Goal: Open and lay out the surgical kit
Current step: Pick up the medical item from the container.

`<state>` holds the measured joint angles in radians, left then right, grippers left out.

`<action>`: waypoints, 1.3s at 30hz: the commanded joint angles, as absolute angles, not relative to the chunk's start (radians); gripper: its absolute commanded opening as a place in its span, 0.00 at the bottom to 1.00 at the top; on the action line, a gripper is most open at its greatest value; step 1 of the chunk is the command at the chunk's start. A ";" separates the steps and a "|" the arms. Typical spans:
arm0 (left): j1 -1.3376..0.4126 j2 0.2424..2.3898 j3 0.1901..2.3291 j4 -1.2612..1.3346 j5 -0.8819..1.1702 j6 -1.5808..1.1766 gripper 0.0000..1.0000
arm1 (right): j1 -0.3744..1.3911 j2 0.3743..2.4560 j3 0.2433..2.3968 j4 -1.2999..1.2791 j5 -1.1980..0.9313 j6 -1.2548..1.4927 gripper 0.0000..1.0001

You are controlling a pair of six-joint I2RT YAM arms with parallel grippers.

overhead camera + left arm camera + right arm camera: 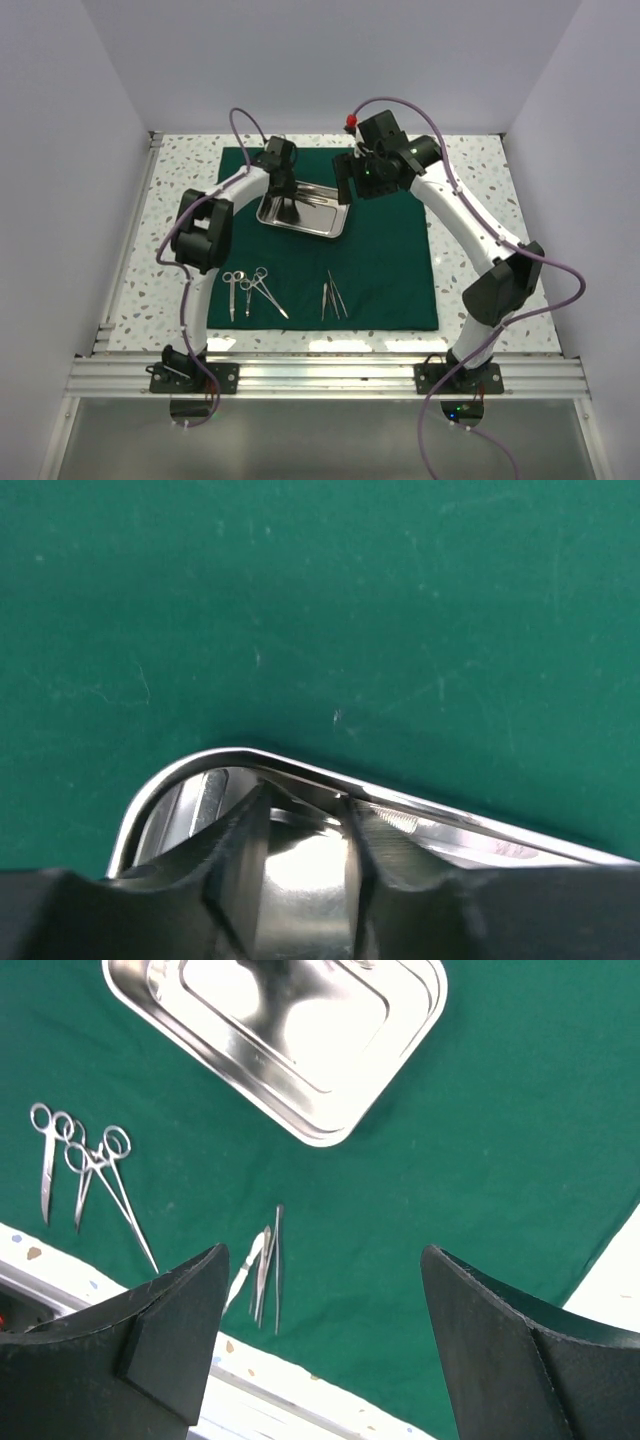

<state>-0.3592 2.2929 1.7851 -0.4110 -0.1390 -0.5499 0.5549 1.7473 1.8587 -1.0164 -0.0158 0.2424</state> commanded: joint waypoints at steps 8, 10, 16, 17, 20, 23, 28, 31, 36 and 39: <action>-0.348 2.448 1.721 -0.471 -0.054 -0.509 0.00 | 0.551 1.856 2.006 -1.071 -0.003 0.229 0.82; -0.347 2.462 1.736 -0.465 -0.052 -0.496 0.00 | 0.552 1.868 2.017 -1.069 -0.005 0.229 0.82; -0.337 2.458 1.801 -0.477 -0.026 -0.485 0.00 | 0.545 1.891 2.048 -1.069 -0.017 0.235 0.82; -0.337 2.441 1.812 -0.483 -0.028 -0.482 0.00 | 0.545 1.894 2.055 -1.069 -0.018 0.235 0.82; -0.336 2.412 1.873 -0.506 -0.041 -0.463 0.00 | 0.542 1.901 2.068 -1.066 -0.023 0.238 0.82; -0.333 2.392 1.963 -0.538 -0.052 -0.460 0.00 | 0.540 1.902 2.074 -1.062 -0.026 0.238 0.81; -0.307 2.378 2.160 -0.584 -0.049 -0.471 0.00 | 0.532 1.907 2.086 -1.055 -0.037 0.242 0.81; -0.287 2.365 2.241 -0.600 -0.011 -0.483 0.00 | 0.526 1.901 2.092 -1.052 -0.041 0.242 0.81; -0.308 2.255 2.163 -0.559 0.063 -0.529 0.00 | 0.509 1.872 2.086 -1.074 0.064 0.248 0.76; -0.374 2.163 2.034 -0.505 0.084 -0.555 0.00 | 0.453 1.833 2.063 -1.083 0.095 0.279 0.73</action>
